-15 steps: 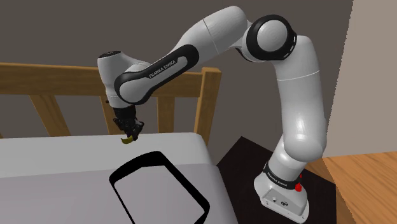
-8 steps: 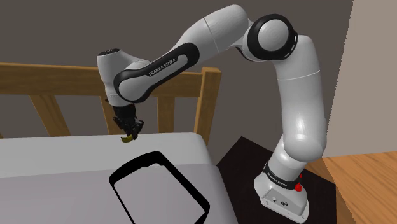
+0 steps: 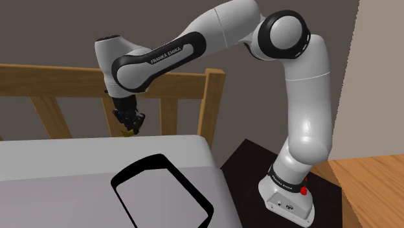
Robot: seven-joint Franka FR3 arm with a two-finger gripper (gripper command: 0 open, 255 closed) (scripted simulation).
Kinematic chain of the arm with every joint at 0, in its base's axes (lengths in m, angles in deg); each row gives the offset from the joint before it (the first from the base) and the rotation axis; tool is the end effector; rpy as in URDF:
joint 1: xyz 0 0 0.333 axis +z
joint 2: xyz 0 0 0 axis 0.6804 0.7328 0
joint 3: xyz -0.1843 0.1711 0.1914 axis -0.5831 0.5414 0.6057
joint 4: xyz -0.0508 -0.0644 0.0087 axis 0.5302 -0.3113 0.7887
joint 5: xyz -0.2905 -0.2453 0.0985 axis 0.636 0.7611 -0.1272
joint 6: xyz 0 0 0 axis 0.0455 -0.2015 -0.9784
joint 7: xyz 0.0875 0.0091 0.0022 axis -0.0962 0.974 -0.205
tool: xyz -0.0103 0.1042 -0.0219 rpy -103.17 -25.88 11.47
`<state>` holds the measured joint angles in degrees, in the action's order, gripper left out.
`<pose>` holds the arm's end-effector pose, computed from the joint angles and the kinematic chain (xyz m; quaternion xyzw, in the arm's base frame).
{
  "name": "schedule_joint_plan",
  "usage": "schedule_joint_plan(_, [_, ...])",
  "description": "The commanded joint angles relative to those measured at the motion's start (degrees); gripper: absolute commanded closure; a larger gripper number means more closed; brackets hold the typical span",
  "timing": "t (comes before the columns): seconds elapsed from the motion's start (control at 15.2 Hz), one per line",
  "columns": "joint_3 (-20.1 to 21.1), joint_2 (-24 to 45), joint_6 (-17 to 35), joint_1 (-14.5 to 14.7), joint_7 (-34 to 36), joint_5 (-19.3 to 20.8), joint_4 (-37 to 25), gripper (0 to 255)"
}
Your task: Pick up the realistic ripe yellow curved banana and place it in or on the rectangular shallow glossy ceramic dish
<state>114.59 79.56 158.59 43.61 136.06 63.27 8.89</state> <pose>0.5746 0.3062 0.3515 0.8039 -0.5929 -0.0090 0.0475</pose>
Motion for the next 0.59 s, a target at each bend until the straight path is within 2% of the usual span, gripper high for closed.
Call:
schedule_joint_plan(0.0, [0.3,-0.9,-1.1,-0.3,-0.4,-0.5,-0.3,255])
schedule_joint_plan(0.53, [1.0,-3.1,-6.2,-0.5,-1.4,-2.0,-3.6,255])
